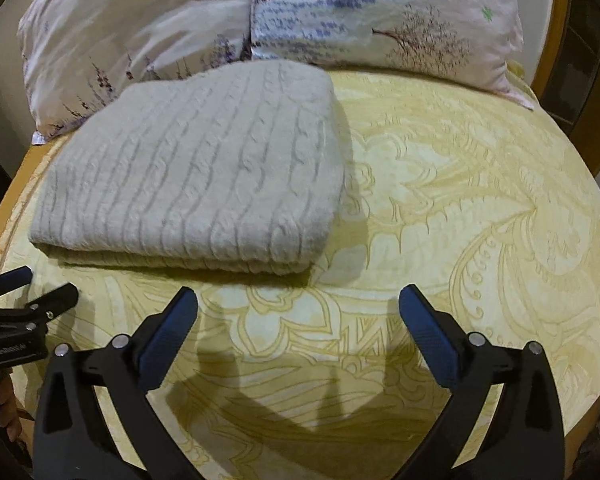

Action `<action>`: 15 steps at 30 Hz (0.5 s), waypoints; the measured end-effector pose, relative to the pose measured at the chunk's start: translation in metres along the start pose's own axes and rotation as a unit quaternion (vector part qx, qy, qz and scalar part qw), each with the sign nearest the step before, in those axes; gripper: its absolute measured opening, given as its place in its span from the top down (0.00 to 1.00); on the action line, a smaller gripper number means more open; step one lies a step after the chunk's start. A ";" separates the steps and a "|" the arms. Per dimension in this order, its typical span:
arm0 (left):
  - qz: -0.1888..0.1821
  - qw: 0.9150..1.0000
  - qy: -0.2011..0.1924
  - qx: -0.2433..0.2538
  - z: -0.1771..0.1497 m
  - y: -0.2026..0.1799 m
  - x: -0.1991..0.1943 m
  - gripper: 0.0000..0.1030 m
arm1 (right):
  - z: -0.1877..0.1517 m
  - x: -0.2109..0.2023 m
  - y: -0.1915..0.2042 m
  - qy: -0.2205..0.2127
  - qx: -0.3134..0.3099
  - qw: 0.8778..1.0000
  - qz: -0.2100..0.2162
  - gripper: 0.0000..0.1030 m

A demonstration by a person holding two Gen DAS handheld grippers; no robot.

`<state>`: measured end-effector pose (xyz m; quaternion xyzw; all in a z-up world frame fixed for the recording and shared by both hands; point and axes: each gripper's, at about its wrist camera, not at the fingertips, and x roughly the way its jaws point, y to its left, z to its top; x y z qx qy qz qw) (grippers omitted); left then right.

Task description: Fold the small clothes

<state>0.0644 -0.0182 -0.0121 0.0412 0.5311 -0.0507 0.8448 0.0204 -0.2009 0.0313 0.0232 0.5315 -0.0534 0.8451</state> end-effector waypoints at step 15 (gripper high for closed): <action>0.004 1.000 0.014 -0.010 0.005 0.001 0.002 0.01 | -0.002 0.003 0.006 0.007 -0.004 1.000 -0.022 0.02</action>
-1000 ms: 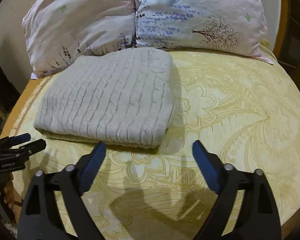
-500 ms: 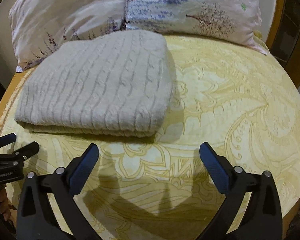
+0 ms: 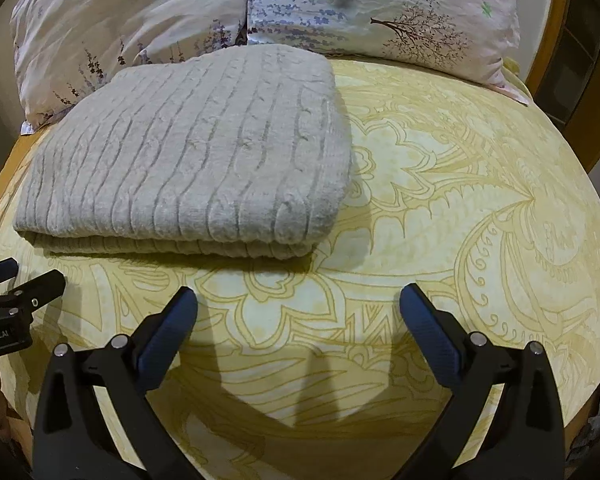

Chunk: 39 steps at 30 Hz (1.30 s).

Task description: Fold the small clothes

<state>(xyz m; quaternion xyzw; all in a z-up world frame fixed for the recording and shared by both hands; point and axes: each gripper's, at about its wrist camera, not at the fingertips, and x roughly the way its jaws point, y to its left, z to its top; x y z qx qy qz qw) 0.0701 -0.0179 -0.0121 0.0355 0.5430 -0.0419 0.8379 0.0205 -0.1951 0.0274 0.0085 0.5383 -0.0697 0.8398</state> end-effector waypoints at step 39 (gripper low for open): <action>0.002 1.000 -0.006 0.000 -0.002 0.000 -0.001 0.01 | 0.000 0.001 0.000 0.005 0.004 1.000 -0.006 0.02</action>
